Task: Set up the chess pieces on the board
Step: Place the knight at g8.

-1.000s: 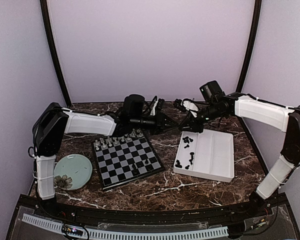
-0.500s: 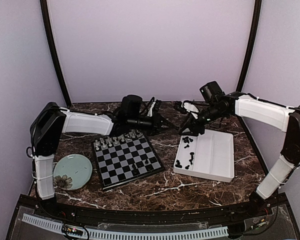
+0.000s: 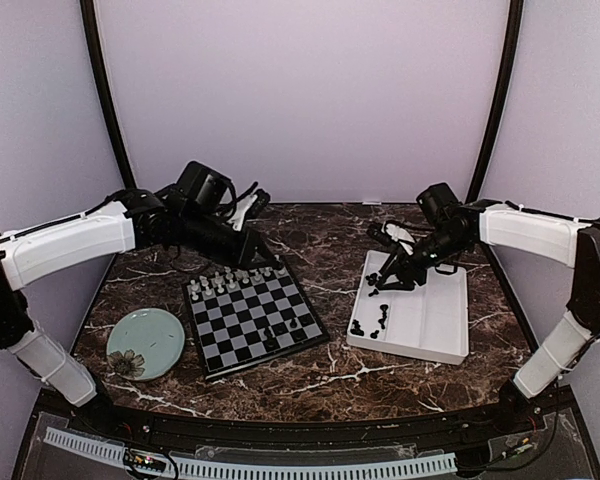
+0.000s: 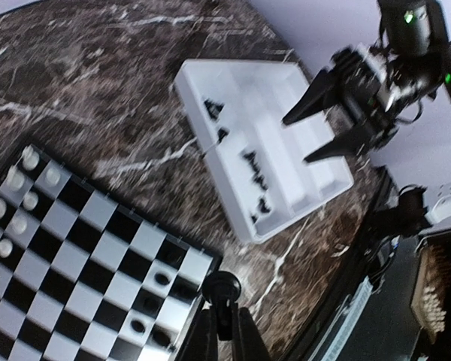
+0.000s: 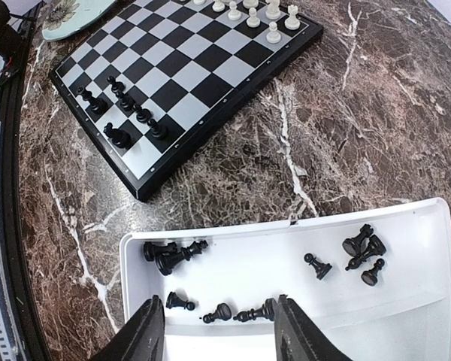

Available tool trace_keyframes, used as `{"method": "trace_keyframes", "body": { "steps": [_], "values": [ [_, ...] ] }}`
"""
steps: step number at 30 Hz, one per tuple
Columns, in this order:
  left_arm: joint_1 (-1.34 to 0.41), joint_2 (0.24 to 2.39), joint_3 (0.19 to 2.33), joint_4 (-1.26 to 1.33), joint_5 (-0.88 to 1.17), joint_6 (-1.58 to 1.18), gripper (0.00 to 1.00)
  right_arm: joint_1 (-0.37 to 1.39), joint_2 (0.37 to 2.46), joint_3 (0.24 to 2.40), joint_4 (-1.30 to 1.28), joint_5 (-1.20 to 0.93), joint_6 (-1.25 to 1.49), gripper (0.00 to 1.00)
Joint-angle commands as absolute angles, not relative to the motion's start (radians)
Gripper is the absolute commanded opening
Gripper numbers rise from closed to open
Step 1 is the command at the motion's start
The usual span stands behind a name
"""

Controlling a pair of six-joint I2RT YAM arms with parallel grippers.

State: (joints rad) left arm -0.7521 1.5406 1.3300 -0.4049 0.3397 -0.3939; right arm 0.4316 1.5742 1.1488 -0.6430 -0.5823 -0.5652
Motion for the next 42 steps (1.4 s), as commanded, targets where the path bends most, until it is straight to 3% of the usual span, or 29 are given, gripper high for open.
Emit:
{"method": "trace_keyframes", "body": {
  "steps": [1, 13, 42],
  "values": [
    [-0.772, 1.449, 1.225, -0.775, 0.211, -0.265, 0.0, 0.431, 1.594, 1.149, -0.593, -0.584, -0.548, 0.52],
    [-0.98, 1.503, 1.082, -0.935, -0.024, -0.292, 0.0, 0.433, 1.616, 1.165, -0.609, -0.598, -0.555, 0.55],
    [-0.985, 1.542, 0.972, -0.725, -0.093, -0.358, 0.01, 0.434, 1.634, 1.171, -0.627, -0.604, -0.562, 0.56]
  ]
}}
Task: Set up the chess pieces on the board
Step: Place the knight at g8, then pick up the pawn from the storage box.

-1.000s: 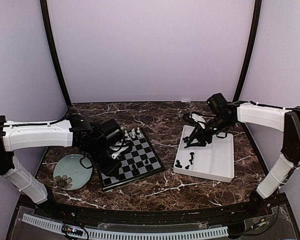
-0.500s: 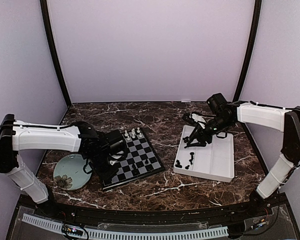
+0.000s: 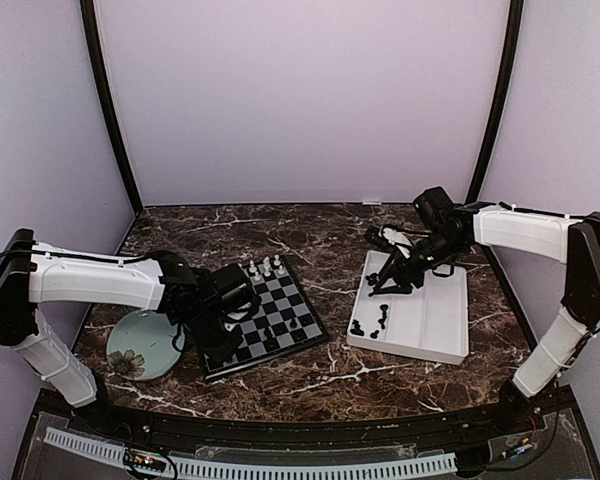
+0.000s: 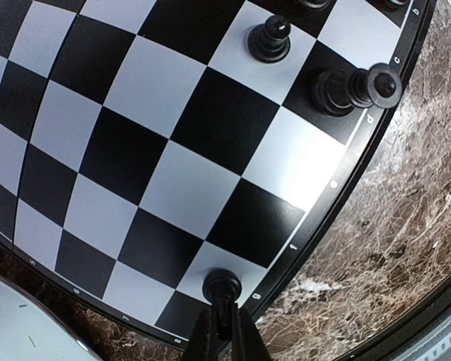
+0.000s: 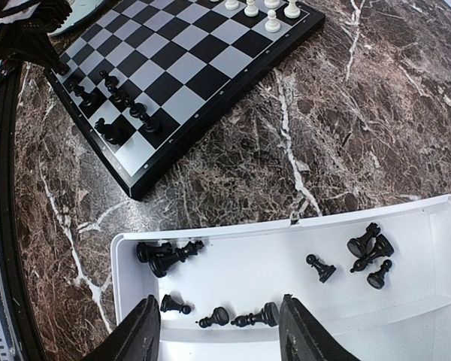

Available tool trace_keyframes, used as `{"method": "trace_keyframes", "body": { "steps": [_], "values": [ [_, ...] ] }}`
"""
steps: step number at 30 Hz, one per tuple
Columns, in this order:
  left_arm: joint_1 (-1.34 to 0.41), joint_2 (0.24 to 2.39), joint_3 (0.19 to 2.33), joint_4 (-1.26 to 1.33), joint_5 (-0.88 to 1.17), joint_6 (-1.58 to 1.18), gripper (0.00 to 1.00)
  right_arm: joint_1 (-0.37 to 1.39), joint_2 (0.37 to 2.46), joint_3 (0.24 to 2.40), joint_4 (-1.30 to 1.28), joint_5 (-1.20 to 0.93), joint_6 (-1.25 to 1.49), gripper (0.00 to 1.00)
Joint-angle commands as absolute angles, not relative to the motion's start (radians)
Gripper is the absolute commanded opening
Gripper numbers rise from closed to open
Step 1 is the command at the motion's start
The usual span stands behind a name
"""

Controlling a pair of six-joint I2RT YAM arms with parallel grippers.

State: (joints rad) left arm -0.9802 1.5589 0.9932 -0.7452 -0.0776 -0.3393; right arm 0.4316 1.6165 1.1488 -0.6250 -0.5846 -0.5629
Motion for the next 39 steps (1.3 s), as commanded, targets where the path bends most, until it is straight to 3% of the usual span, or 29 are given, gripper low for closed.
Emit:
{"method": "trace_keyframes", "body": {
  "steps": [1, 8, 13, 23, 28, 39],
  "values": [
    [-0.985, 1.54, 0.971, -0.724, -0.097, -0.359, 0.01, 0.434, 1.635, 1.172, -0.629, -0.606, -0.562, 0.56],
    [-0.985, 1.518, 0.955, -0.739, -0.09, -0.371, 0.04, 0.435, 1.631, 1.168, -0.629, -0.606, -0.565, 0.56],
    [-0.985, 1.501, 0.953, -0.749, -0.075, -0.368, 0.19, 0.435, 1.633, 1.16, -0.623, -0.609, -0.565, 0.56],
    [-0.985, 1.475, 1.004, -0.787, -0.08, -0.363, 0.34, 0.434, 1.626, 1.169, -0.639, -0.615, -0.571, 0.56],
    [-0.984, 1.411, 1.115, -0.831, -0.097, -0.319, 0.44, 0.419, 1.624, 1.166, -0.645, -0.513, -0.601, 0.54],
    [-0.938, 1.44, 1.26, -0.494, -0.029, -0.327, 0.47, 0.421, 1.75, 1.26, -0.657, -0.244, -0.87, 0.42]
  ]
}}
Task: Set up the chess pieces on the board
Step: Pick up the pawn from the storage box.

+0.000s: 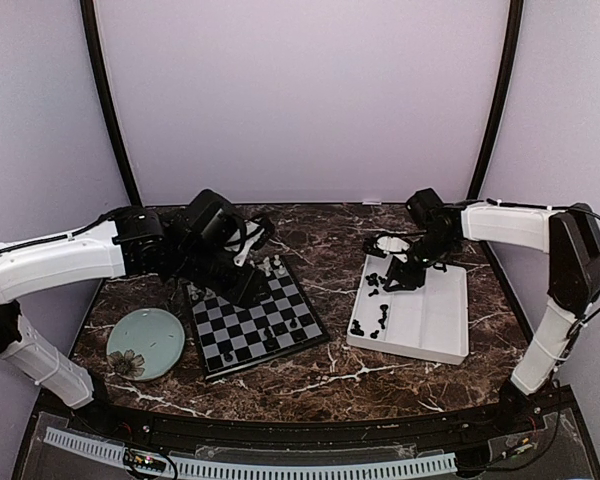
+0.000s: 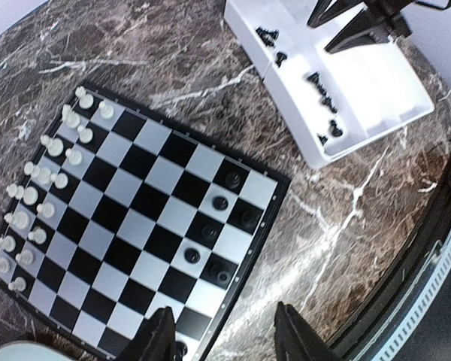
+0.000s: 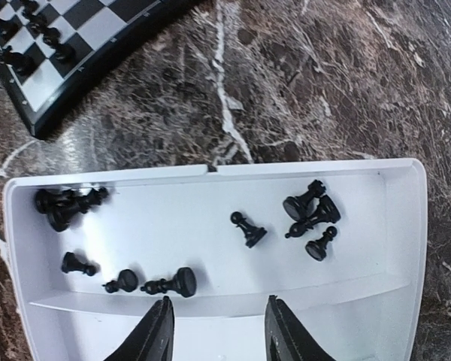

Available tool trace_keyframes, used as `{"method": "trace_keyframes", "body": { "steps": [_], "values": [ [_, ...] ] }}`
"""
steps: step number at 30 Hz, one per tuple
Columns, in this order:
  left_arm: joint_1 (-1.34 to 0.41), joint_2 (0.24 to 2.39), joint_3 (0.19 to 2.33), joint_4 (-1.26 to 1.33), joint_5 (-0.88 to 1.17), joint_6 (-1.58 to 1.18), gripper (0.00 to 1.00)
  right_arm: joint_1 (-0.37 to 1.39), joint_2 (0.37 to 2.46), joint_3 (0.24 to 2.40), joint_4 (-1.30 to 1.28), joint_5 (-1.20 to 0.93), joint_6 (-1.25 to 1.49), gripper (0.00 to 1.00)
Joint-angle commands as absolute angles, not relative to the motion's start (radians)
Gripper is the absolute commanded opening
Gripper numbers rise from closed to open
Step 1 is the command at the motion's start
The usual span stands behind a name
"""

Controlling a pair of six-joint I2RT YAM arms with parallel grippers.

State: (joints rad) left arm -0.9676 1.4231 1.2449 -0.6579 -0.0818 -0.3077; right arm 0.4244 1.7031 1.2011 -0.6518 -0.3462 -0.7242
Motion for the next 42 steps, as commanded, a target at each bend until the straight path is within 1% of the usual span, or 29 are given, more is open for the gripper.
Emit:
{"method": "trace_keyframes", "body": {
  "steps": [1, 6, 16, 23, 26, 32, 42],
  "values": [
    [-0.932, 1.446, 1.259, -0.446, -0.01, -0.346, 0.47, 0.422, 1.771, 1.276, -0.657, -0.23, -0.891, 0.41],
    [-0.895, 1.467, 1.257, -0.356, 0.04, -0.394, 0.46, 0.432, 1.855, 1.342, -0.666, -0.197, -0.988, 0.4],
    [-0.875, 1.433, 1.202, -0.321, 0.041, -0.434, 0.46, 0.473, 1.93, 1.358, -0.638, -0.15, -1.072, 0.49],
    [-0.87, 1.424, 1.188, -0.32, 0.043, -0.441, 0.46, 0.493, 1.964, 1.373, -0.625, -0.144, -1.079, 0.5],
    [-0.87, 1.423, 1.186, -0.321, 0.044, -0.443, 0.46, 0.497, 1.985, 1.39, -0.647, -0.15, -1.085, 0.48],
    [-0.871, 1.416, 1.172, -0.309, 0.04, -0.448, 0.46, 0.501, 2.006, 1.408, -0.689, -0.153, -1.105, 0.42],
    [-0.87, 1.421, 1.155, -0.291, 0.045, -0.449, 0.46, 0.519, 2.007, 1.395, -0.743, -0.159, -1.126, 0.37]
  ]
}}
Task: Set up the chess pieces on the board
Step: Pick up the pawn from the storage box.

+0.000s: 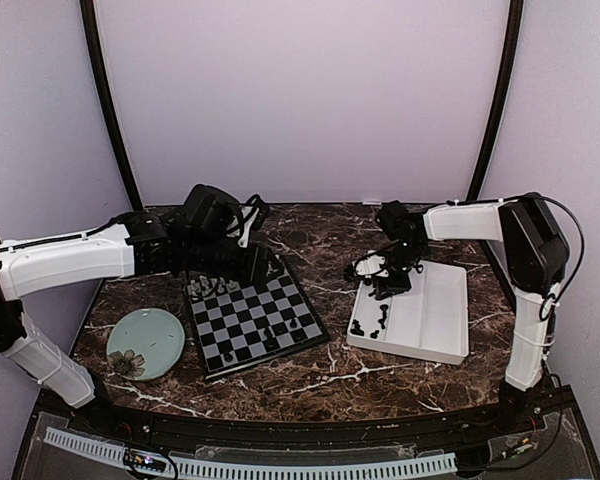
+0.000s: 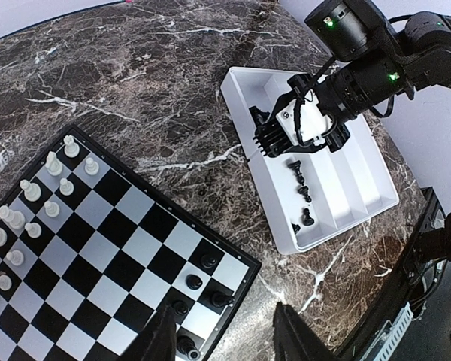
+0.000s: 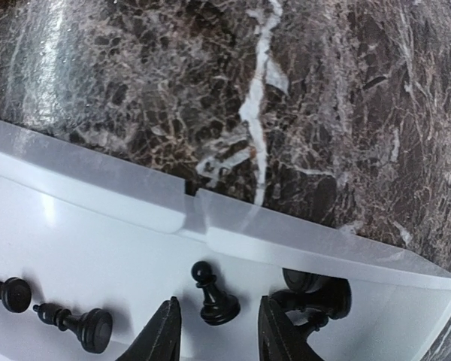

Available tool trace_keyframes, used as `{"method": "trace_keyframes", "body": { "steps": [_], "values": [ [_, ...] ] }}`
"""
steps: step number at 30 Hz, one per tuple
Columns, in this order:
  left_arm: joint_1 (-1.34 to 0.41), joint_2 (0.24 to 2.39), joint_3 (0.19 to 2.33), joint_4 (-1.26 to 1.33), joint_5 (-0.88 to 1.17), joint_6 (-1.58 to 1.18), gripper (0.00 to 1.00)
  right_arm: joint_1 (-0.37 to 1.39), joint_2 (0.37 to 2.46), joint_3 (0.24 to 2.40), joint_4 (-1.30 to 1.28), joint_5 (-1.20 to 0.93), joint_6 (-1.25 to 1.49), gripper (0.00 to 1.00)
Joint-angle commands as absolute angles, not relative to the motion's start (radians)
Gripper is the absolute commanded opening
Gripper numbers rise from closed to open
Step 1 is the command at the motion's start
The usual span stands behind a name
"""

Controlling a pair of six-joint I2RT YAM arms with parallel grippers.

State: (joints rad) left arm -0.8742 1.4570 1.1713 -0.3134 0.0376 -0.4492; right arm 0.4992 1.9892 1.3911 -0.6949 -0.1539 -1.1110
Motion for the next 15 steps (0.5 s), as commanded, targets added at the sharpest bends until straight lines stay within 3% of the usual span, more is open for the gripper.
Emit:
{"method": "trace_keyframes", "body": {
  "steps": [1, 15],
  "values": [
    [-0.869, 1.422, 1.155, -0.291, 0.045, -0.447, 0.46, 0.522, 2.005, 1.393, -0.744, -0.159, -1.126, 0.36],
    [-0.863, 1.425, 1.13, -0.275, 0.057, -0.446, 0.46, 0.539, 2.004, 1.378, -0.762, -0.107, -1.124, 0.28]
  ]
}}
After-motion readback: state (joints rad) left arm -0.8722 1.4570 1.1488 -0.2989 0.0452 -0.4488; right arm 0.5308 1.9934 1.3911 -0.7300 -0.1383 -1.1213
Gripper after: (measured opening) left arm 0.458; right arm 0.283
